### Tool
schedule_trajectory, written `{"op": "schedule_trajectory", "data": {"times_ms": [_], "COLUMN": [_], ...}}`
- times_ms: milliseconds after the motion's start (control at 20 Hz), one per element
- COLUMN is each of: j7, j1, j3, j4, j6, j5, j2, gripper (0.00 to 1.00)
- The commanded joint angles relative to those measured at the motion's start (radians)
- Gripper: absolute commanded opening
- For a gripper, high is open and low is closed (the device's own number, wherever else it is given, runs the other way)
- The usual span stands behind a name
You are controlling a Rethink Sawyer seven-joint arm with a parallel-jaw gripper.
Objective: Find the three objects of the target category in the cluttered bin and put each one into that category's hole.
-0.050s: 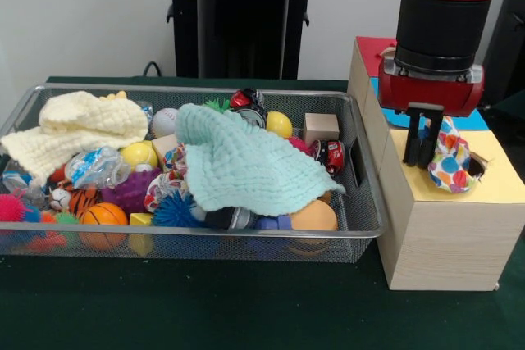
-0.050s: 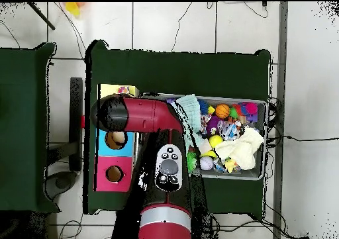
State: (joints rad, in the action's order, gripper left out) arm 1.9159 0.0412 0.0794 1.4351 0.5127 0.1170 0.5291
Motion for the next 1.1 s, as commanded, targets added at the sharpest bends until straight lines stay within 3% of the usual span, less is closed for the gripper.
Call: {"op": "schedule_trajectory", "data": {"times_ms": [50, 450, 1100], "j7": [0.165, 0.177, 0.163], "j1": [0.016, 0.035, 0.035], "j3": [-0.085, -0.072, -0.071], "j4": [0.078, 0.061, 0.08], "j6": [-0.103, -0.083, -0.02], "j5": [0.007, 0.017, 0.029], "j2": [-0.096, -0.103, -0.055], "gripper": [0.0, 0.0, 0.0]}}
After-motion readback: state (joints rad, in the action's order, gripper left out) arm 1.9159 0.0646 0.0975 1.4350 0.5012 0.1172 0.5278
